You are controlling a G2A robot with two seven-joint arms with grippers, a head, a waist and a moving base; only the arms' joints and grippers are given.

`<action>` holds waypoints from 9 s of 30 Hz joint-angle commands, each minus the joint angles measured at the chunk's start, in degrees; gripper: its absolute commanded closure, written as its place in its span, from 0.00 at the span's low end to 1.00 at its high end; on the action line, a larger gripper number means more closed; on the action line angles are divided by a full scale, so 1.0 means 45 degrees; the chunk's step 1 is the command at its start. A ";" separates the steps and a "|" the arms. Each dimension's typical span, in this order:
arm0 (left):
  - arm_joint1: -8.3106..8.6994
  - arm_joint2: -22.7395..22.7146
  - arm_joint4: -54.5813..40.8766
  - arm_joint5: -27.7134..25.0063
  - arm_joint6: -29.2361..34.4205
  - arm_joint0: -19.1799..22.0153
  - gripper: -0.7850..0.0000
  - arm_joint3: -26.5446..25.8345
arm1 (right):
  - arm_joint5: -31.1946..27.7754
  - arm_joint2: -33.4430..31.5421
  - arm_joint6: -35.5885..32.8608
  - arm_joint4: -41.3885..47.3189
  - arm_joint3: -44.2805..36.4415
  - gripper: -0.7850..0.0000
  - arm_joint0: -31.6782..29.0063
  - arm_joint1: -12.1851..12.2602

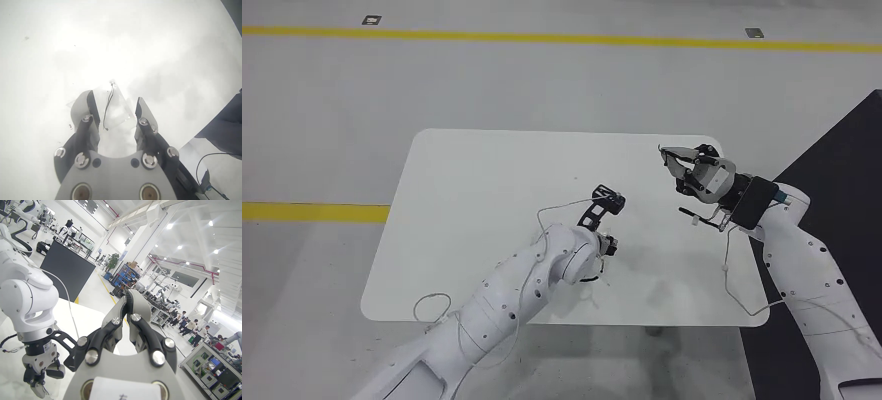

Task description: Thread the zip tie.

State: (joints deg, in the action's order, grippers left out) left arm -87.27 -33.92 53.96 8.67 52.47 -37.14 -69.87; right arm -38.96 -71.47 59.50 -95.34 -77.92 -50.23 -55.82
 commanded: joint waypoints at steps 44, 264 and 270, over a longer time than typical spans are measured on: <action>-0.0911 -0.0249 0.2378 0.0972 0.3698 0.0114 1.00 0.0471 | 0.0000 0.0000 0.0000 0.0000 0.0000 1.00 0.0000 0.0000; -0.2613 -0.3644 0.6701 -0.0278 0.5643 -0.1191 0.65 0.1715 | 0.0000 0.0000 0.0000 0.0000 0.0000 1.00 0.0000 0.0000; -0.2705 -0.3625 0.6584 -0.0304 0.5376 -0.1094 0.65 0.1896 | 0.0000 0.0000 0.0000 0.0000 0.0000 1.00 0.0000 0.0000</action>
State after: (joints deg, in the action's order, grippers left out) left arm -99.37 -50.29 83.64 7.24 76.88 -42.11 -61.41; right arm -38.96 -71.47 59.50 -95.34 -77.92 -50.23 -55.82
